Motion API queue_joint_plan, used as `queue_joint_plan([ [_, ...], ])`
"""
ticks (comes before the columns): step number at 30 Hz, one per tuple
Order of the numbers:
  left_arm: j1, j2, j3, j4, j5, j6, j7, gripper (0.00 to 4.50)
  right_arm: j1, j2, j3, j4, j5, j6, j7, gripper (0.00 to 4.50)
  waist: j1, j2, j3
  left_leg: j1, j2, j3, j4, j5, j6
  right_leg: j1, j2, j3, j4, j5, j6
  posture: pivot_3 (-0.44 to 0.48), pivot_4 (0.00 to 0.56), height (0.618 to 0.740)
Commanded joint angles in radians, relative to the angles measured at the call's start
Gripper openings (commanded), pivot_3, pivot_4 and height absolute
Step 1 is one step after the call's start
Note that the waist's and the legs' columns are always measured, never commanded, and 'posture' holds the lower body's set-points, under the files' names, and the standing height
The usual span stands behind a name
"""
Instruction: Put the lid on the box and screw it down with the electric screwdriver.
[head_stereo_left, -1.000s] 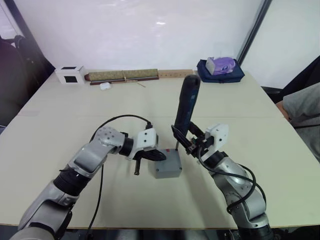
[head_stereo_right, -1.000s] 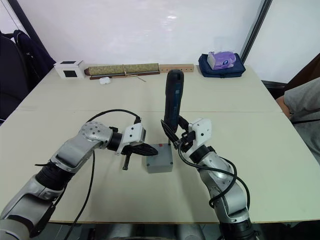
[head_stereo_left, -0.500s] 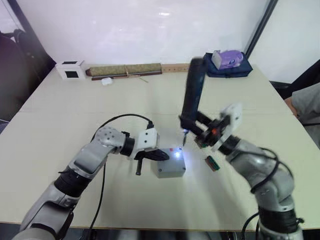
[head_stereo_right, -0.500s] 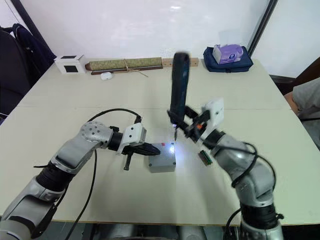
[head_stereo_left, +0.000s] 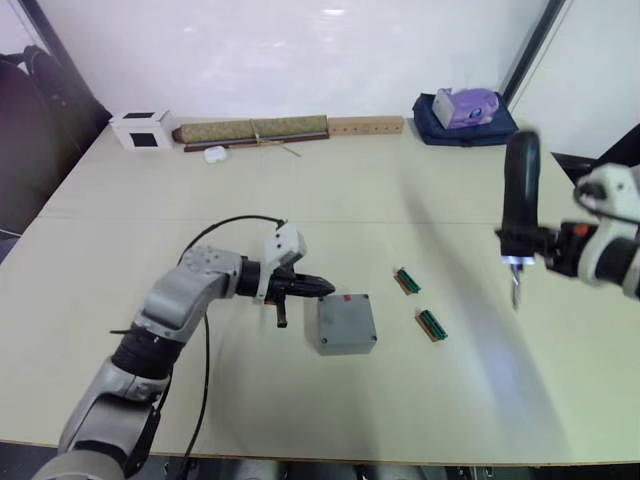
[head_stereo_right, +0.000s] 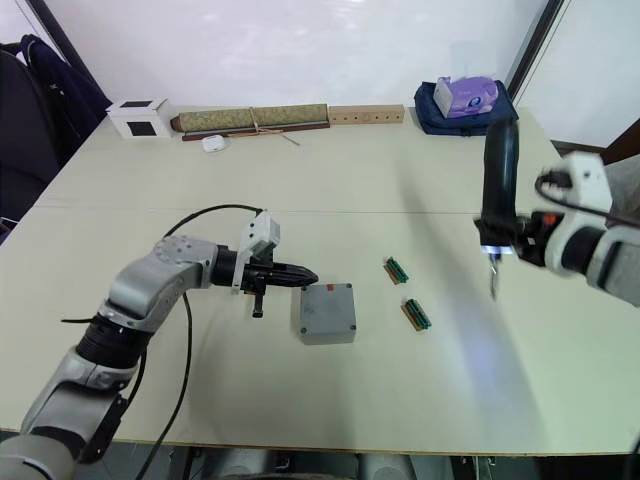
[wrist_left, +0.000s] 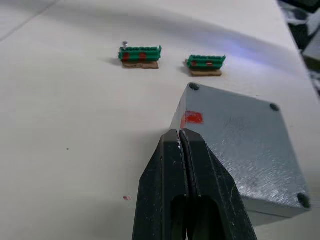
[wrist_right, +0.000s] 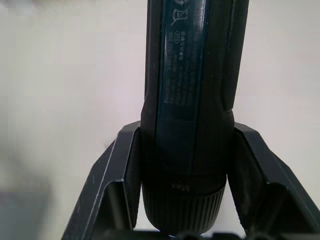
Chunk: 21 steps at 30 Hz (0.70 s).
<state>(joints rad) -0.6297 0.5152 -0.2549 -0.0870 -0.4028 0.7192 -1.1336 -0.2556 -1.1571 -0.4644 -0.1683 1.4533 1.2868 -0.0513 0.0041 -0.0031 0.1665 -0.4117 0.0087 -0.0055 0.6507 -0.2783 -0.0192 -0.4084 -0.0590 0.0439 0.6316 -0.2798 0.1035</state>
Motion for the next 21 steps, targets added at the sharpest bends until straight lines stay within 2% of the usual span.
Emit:
queue_joint_plan([
  [1, -0.033, 0.047, -0.028, -0.116, -0.064, 0.035, -0.102, 0.00, 0.058, -0.065, -0.003, 0.011, -0.033, 0.088, 0.131, 1.79, -0.010, 0.000, 0.000, 0.000, 0.001, 0.000, 0.000, 0.000, 0.001, 0.000, 0.002, 0.001, -0.001, 0.000, 0.000, 0.000, 0.150, 0.740],
  [3, -0.035, 0.073, -0.060, -0.158, -0.067, 0.026, -0.145, 0.00, 0.092, -0.072, 0.026, 0.018, -0.066, 0.113, 0.200, 1.79, -0.019, 0.000, 0.000, 0.000, 0.003, 0.000, -0.001, -0.001, 0.001, 0.000, 0.005, 0.001, -0.001, 0.000, 0.000, 0.000, 0.150, 0.740],
  [7, -0.044, 0.091, -0.079, -0.196, -0.069, 0.017, -0.171, 0.00, 0.097, -0.060, 0.085, 0.065, -0.178, 0.119, 0.248, 1.79, -0.018, 0.000, 0.001, 0.002, 0.004, 0.000, 0.000, -0.001, 0.001, 0.000, 0.010, 0.004, 0.000, 0.000, 0.000, 0.000, 0.150, 0.740],
  [19, -0.016, 0.075, -0.084, -0.224, -0.051, 0.001, -0.103, 0.00, 0.074, -0.022, 0.185, 0.122, -0.441, 0.081, 0.418, 1.79, -0.017, 0.000, 0.001, 0.002, 0.005, 0.001, 0.002, -0.001, 0.001, 0.000, 0.013, 0.006, 0.000, 0.000, 0.000, 0.000, 0.150, 0.740],
  [21, -0.013, 0.074, -0.086, -0.221, -0.048, -0.004, -0.099, 0.00, 0.079, -0.015, 0.195, 0.122, -0.484, 0.063, 0.432, 2.80, -0.017, 0.000, 0.001, 0.002, 0.005, 0.001, 0.002, -0.001, 0.001, 0.000, 0.013, 0.006, 0.001, 0.000, 0.000, 0.000, 0.150, 0.740],
])
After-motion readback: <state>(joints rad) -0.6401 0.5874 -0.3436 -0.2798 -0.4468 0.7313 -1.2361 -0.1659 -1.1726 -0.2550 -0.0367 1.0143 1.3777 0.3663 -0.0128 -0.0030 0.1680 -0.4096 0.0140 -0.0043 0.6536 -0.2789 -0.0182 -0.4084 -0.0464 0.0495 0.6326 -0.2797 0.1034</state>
